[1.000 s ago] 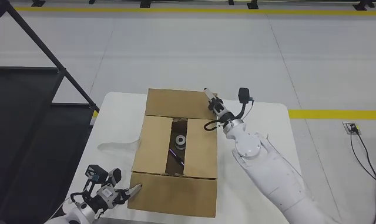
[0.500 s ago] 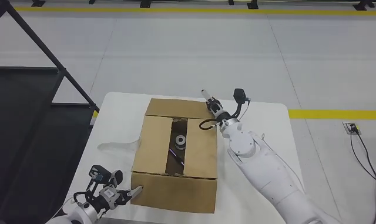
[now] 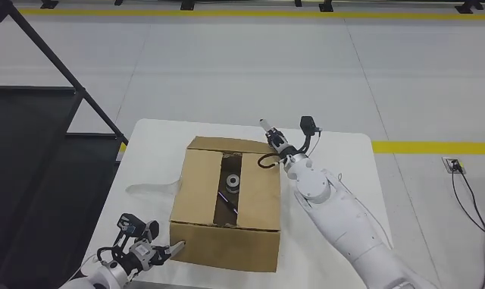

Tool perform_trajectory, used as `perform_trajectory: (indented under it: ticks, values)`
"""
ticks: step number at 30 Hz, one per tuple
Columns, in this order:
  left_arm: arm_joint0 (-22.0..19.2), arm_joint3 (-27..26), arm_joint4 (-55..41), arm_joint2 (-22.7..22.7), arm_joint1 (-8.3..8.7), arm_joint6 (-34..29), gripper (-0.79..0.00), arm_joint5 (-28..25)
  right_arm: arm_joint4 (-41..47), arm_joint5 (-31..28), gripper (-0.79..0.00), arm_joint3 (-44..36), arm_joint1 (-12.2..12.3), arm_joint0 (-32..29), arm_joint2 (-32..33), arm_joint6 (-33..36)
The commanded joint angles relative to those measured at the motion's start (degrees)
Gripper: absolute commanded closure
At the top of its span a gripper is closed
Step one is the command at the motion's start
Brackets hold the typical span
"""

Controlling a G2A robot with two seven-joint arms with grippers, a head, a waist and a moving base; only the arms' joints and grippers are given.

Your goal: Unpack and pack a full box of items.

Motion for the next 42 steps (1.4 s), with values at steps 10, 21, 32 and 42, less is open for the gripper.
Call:
perform_trajectory:
  ticks: [10, 21, 32, 42]
  values:
    - [0.38, -0.8, -4.24, -1.41, 0.17, 1.31, -0.785, 0.75, 0.28, -6.84, -0.785, -7.6, 0.61, -4.24, 4.69, 0.83]
    - [0.56, -1.55, -17.39, -5.69, 0.3, 0.98, -0.785, 3.51, 7.56, -10.53, -0.785, -24.37, 3.78, -13.8, 12.09, 27.26]
    - [-0.82, -0.56, -27.68, -8.05, 0.04, 2.08, -0.785, 11.19, 7.17, -7.84, -0.785, -32.93, 6.11, -19.49, 16.87, 41.83]
    - [-0.86, -0.59, -28.38, -7.7, -0.05, 2.76, -0.785, 10.93, 7.3, -7.75, -0.785, -32.94, 6.11, -19.68, 16.9, 41.5]
